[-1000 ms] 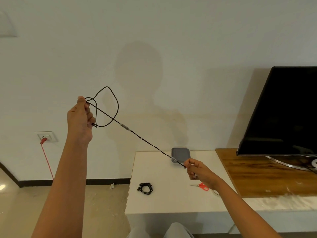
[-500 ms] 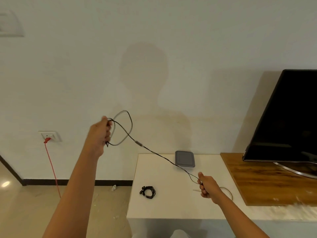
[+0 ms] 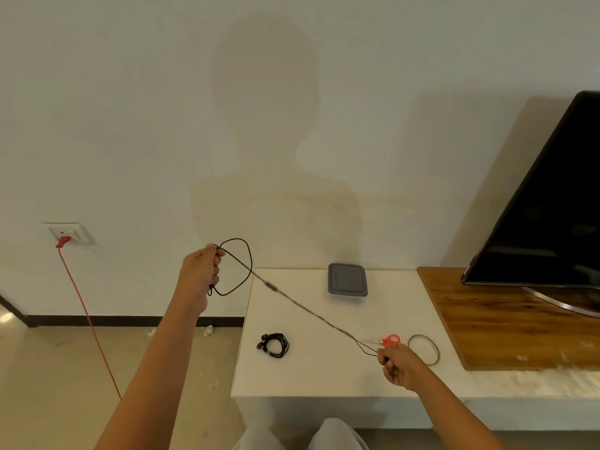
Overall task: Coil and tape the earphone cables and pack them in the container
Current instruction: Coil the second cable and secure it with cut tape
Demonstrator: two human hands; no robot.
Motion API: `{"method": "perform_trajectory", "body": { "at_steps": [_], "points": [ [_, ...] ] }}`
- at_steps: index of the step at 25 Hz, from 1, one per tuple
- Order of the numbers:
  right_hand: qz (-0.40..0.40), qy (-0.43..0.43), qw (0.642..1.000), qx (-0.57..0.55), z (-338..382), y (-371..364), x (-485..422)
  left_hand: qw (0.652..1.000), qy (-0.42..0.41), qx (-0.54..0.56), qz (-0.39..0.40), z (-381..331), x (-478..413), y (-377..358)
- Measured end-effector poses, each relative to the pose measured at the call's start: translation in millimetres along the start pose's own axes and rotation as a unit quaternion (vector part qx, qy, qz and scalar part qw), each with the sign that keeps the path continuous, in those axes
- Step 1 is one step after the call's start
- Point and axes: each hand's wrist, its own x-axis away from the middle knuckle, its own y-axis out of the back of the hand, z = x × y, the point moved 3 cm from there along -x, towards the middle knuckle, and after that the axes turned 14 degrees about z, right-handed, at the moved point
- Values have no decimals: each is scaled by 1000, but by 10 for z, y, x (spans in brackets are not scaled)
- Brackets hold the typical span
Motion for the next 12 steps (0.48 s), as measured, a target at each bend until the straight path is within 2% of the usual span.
{"method": "perform_trajectory", "body": {
  "at_steps": [7, 12],
  "points": [
    [18, 176, 982, 62, 62, -54, -47, 999, -14, 33, -9, -77, 9, 71],
    [14, 235, 966, 103, 16, -75, -76, 998, -62, -6, 25, -393, 135, -76]
  ]
}}
